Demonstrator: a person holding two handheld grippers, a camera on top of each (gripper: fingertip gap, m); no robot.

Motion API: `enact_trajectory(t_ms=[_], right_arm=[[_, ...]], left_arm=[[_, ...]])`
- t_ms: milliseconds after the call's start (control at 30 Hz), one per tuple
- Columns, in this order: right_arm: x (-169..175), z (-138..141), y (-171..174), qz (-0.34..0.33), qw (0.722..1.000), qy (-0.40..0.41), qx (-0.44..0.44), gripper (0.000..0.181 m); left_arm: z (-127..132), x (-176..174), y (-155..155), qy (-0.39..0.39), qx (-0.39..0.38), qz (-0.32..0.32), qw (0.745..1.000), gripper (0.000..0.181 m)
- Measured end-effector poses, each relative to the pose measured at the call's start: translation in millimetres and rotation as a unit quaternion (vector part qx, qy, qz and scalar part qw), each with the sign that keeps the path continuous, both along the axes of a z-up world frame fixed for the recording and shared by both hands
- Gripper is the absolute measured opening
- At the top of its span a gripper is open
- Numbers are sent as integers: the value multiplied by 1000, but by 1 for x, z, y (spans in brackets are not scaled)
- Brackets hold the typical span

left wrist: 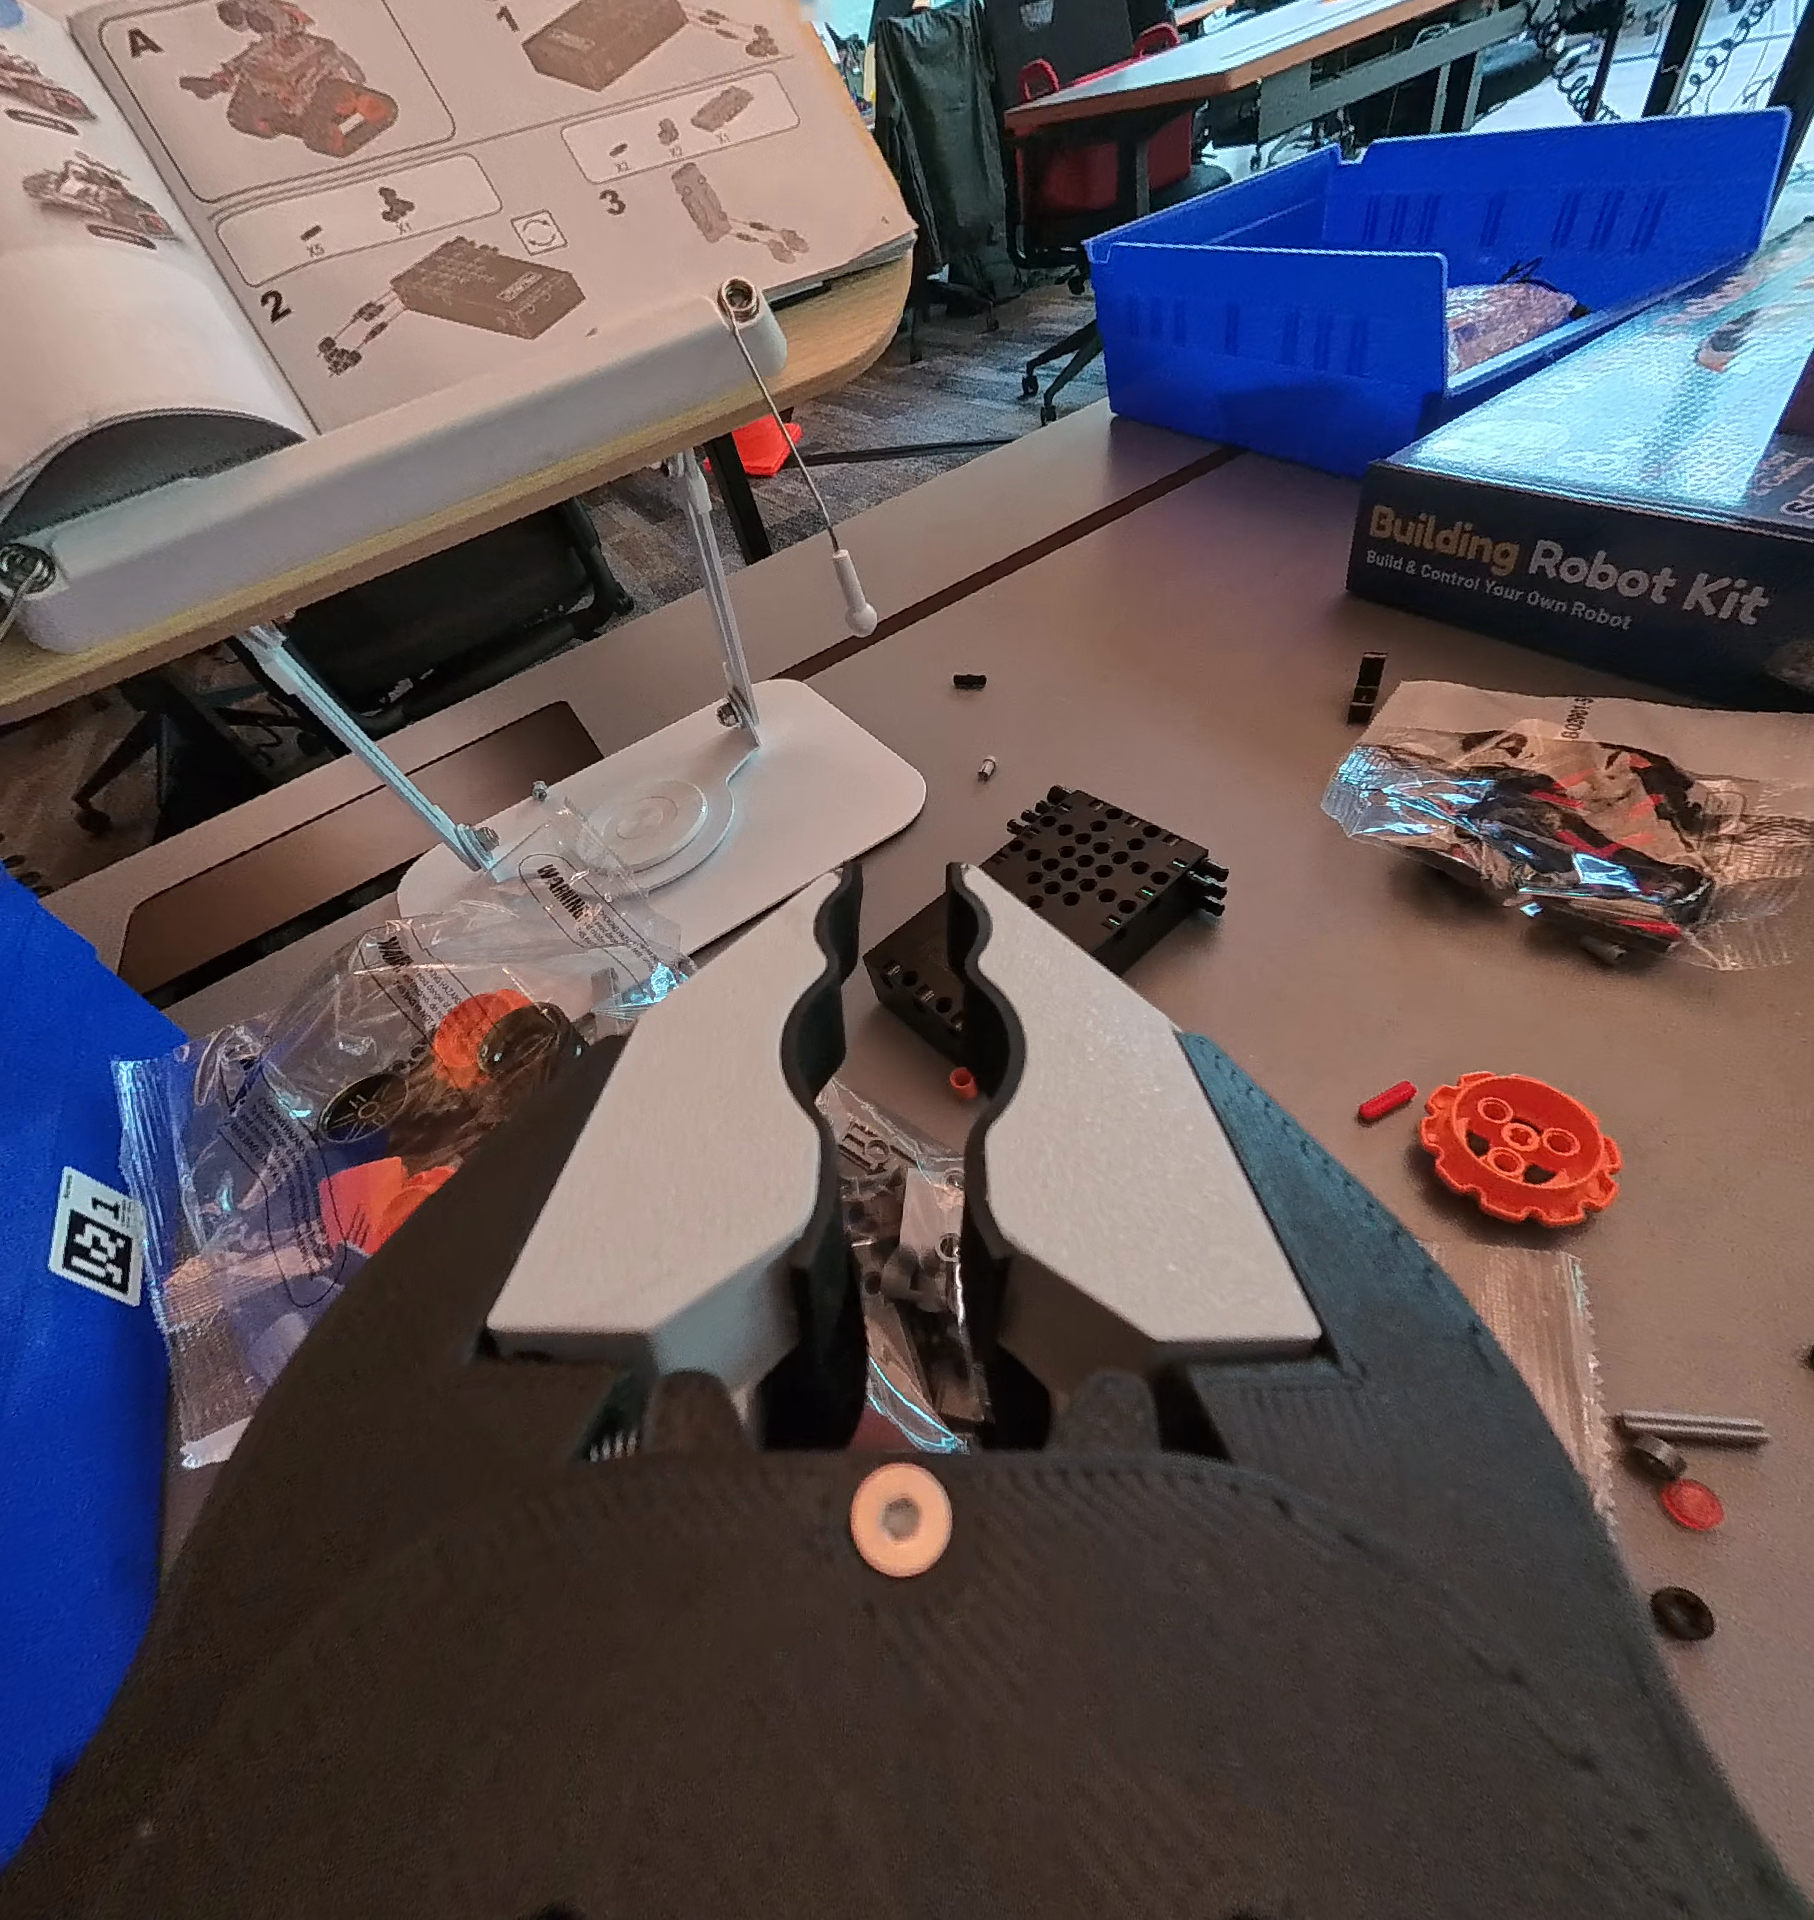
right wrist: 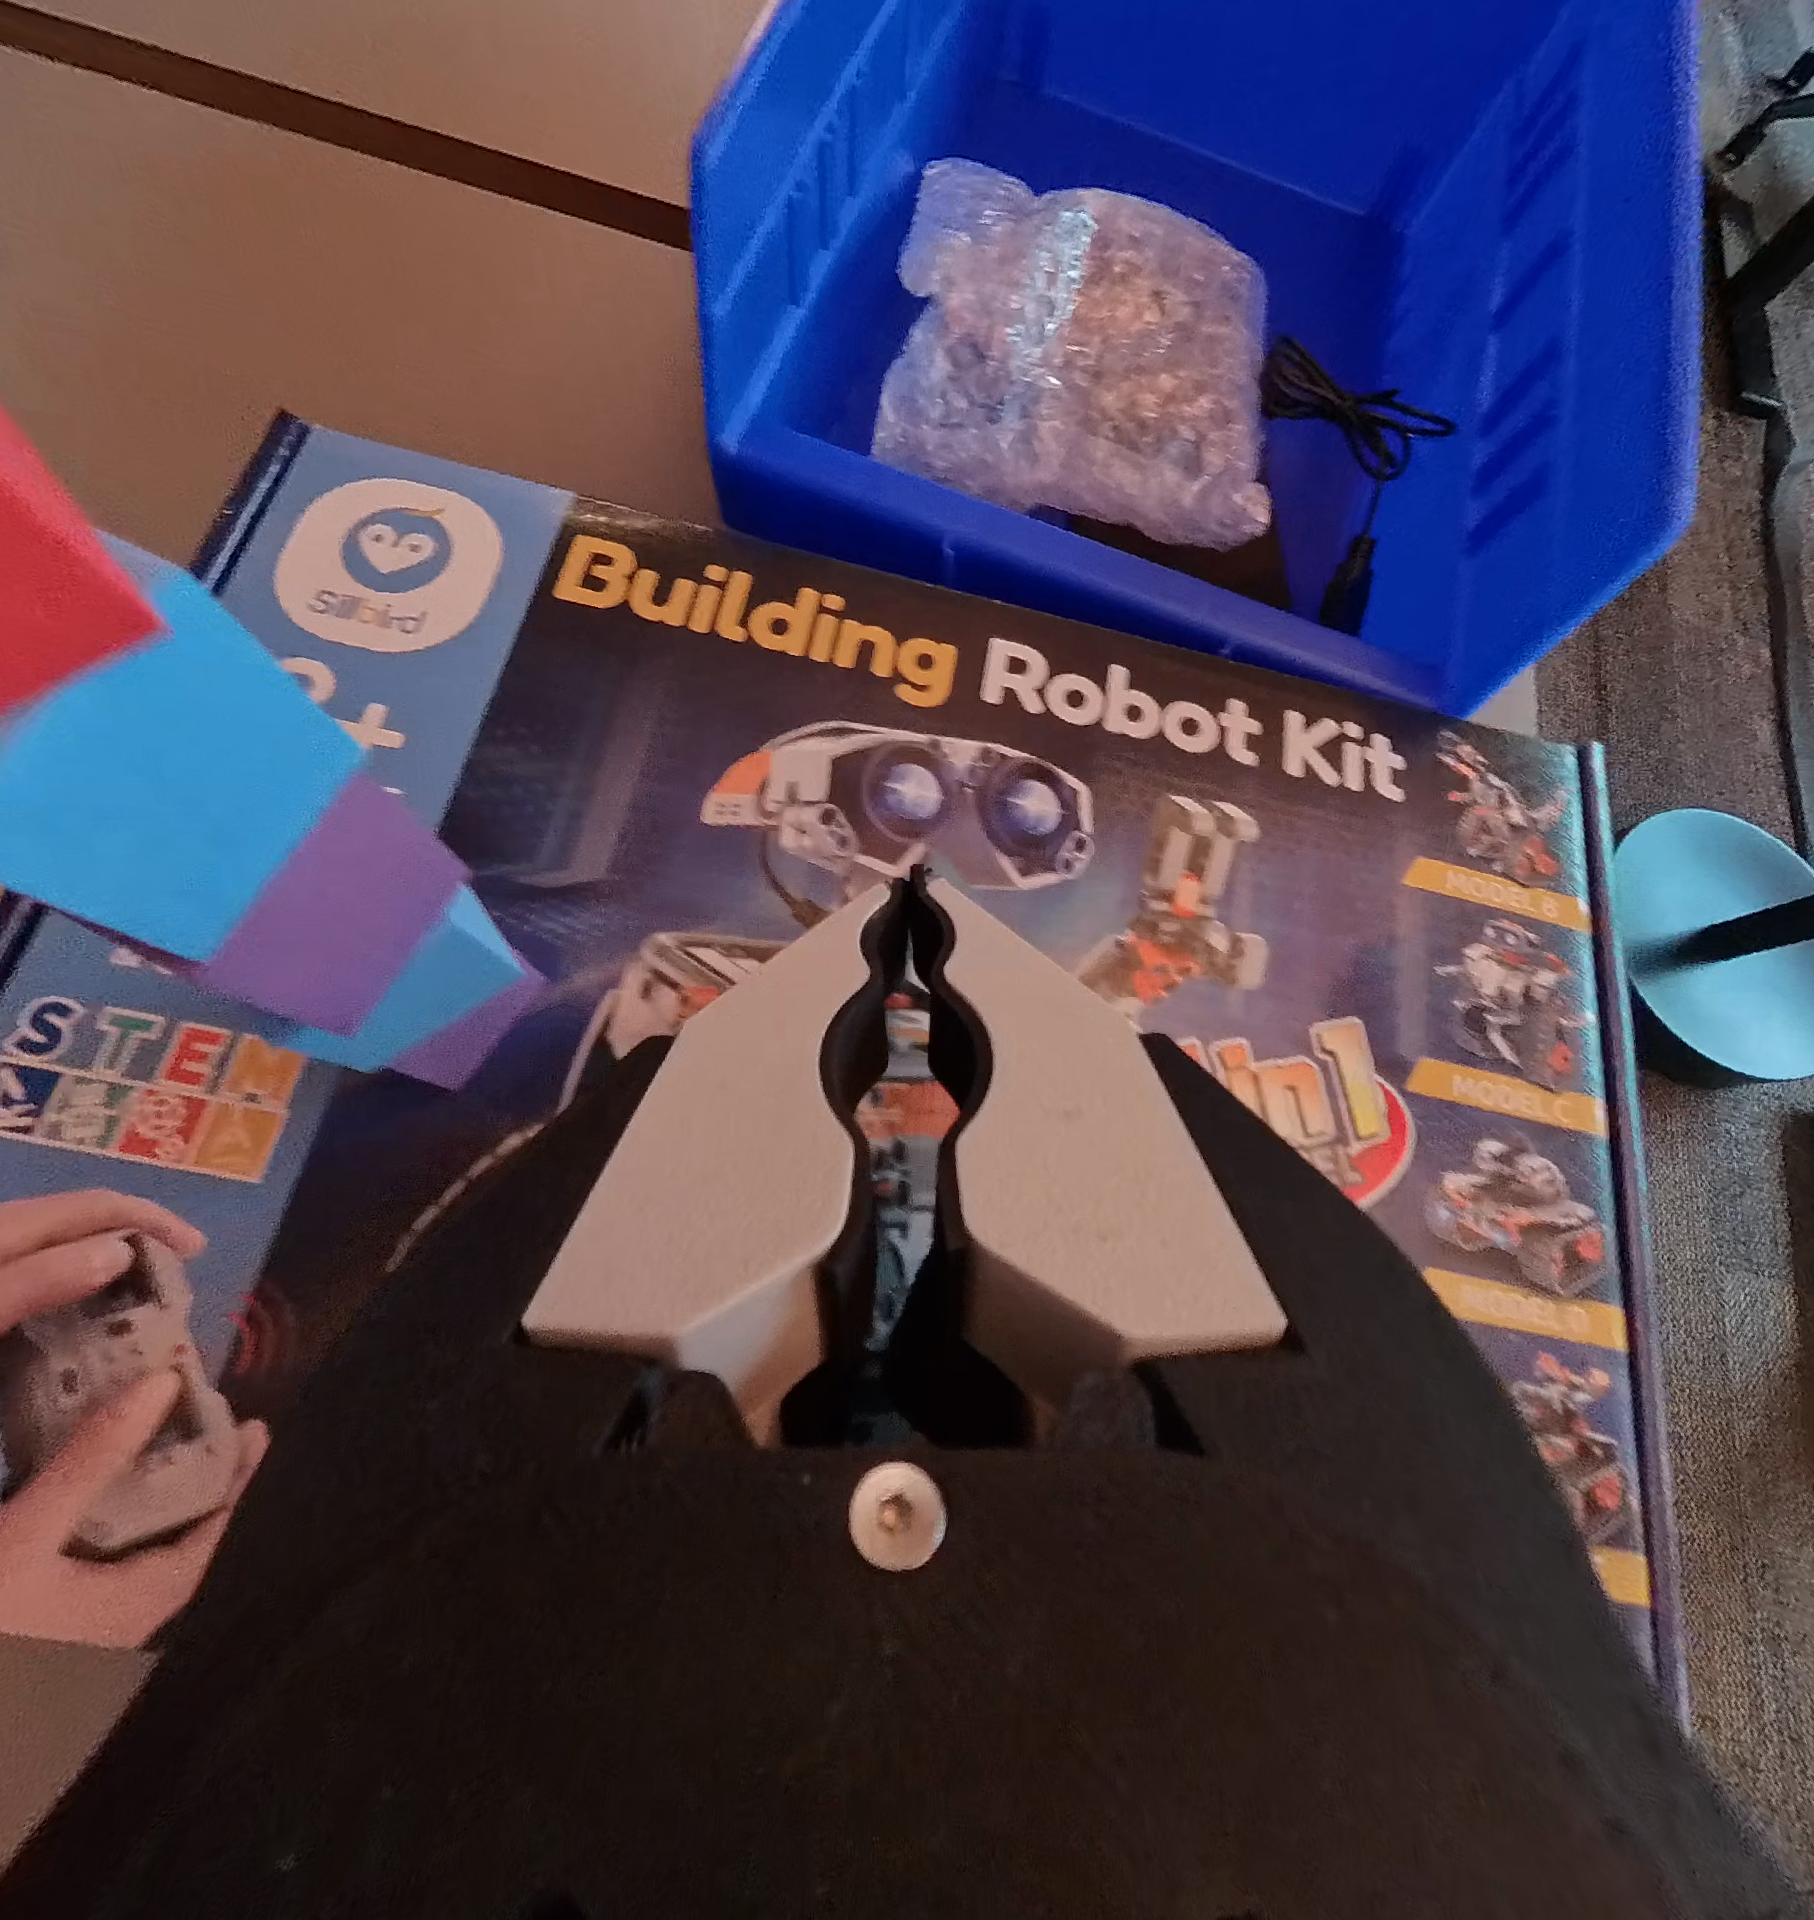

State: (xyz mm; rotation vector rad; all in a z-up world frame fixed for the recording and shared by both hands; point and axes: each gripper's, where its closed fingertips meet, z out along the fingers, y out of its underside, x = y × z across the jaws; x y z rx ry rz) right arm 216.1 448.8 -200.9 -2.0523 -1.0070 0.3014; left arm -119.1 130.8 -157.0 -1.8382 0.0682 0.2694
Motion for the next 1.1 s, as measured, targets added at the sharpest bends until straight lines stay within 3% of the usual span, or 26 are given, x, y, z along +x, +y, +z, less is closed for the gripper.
enact_trajectory(t_ms=[367, 867, 1000, 1100], right_arm=[[-74, 16, -46, 77, 995, -51, 27, 0], [-86, 49, -64, 107, 992, 0, 68, 1], [-103, 60, -77, 162, 983, -1, 87, 18], [-103, 48, -76, 179, 979, -57, 79, 40]], left_arm=[[4, 0, -2, -3, 8, 0, 1000, 15], [8, 1, -3, -3, 15, 0, 1000, 15], [7, 2, -2, -2, 13, -2, 1000, 15], [7, 3, -2, -1, 12, -4, 1000, 15]])
